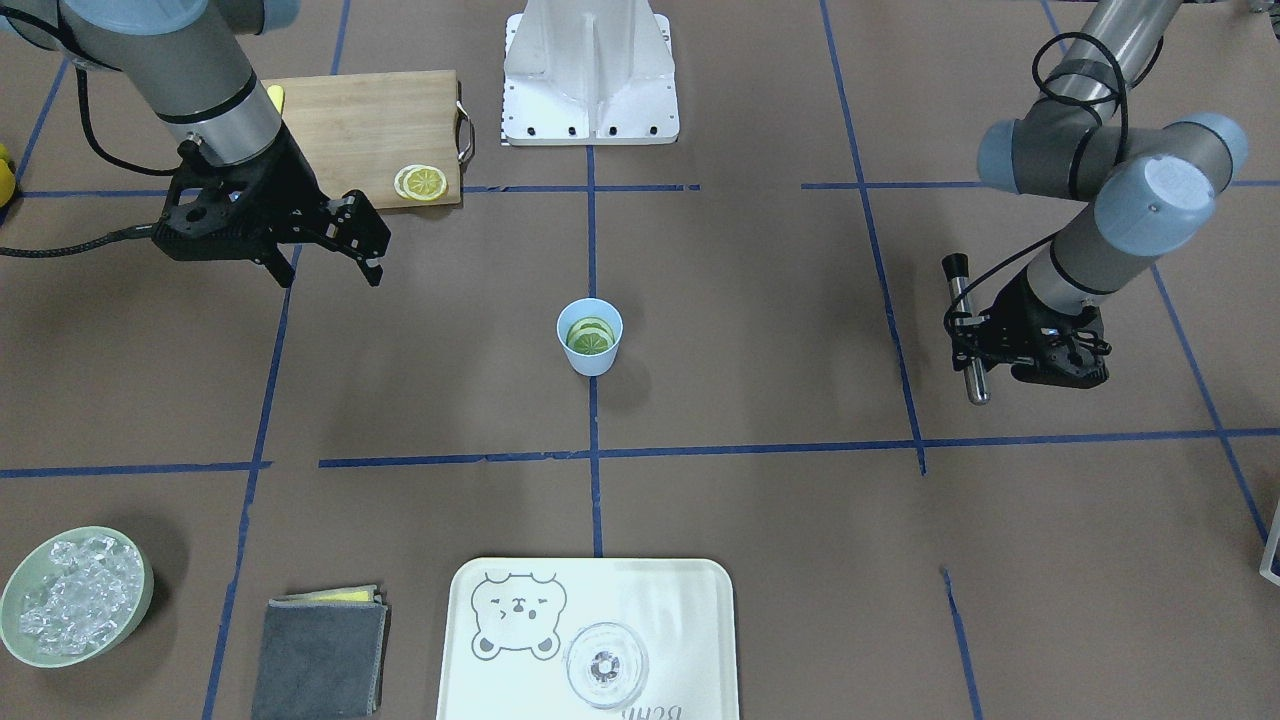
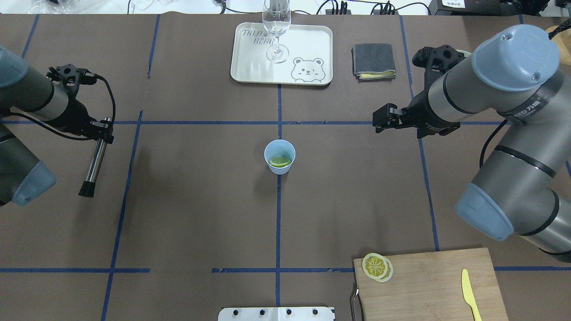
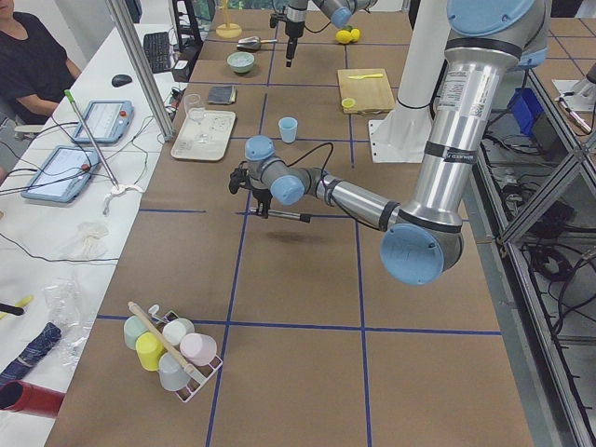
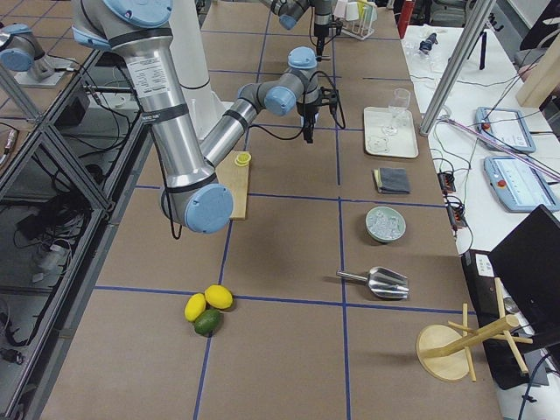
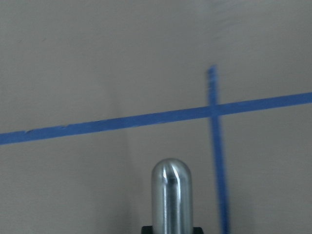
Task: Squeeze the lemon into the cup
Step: 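Carry the steel muddler with the left gripper over the blue cup, then press the muddler down into the cup onto the lemon slice, then lift the muddler out of the cup and carry it back with the left gripper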
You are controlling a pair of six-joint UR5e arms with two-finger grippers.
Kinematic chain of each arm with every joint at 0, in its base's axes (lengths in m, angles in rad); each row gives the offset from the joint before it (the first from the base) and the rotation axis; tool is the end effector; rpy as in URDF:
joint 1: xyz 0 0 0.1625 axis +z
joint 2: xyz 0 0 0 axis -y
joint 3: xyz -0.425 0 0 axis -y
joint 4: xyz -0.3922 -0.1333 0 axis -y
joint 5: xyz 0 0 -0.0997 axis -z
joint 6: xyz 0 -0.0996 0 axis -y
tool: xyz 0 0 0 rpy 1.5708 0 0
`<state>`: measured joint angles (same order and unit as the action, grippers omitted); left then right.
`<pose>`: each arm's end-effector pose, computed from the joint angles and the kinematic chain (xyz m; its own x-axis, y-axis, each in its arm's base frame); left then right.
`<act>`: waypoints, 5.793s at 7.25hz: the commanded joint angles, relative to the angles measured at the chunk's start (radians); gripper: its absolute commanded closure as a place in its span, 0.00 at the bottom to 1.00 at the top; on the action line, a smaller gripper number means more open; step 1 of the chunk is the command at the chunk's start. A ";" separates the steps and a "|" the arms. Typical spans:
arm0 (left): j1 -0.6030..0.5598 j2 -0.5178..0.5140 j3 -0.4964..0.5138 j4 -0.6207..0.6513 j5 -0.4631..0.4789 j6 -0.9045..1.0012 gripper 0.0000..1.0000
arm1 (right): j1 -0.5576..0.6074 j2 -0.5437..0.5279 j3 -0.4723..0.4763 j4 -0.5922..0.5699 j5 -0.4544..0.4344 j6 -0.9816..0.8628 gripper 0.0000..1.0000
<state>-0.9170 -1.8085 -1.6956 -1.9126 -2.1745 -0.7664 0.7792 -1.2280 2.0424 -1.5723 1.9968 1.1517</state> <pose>0.3015 -0.5197 0.4344 0.6312 0.1514 -0.7607 -0.0357 0.9854 0.1664 -0.3240 -0.4495 0.2675 0.6202 0.0918 0.7790 -0.1905 0.9810 0.0361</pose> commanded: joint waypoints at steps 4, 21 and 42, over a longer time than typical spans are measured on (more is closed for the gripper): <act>0.235 -0.242 -0.206 0.023 0.375 -0.417 1.00 | 0.032 -0.076 0.030 0.000 -0.003 -0.007 0.00; 0.632 -0.436 0.128 -0.437 1.469 -0.215 1.00 | 0.117 -0.194 0.025 0.026 0.023 -0.218 0.00; 0.036 0.099 -0.060 -0.482 0.322 0.033 1.00 | 0.117 -0.189 0.024 0.028 0.026 -0.210 0.00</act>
<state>-0.7148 -1.7500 -1.8211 -2.3981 -1.4812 -0.7230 0.8958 -1.4167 2.0666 -1.5447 2.0235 0.9418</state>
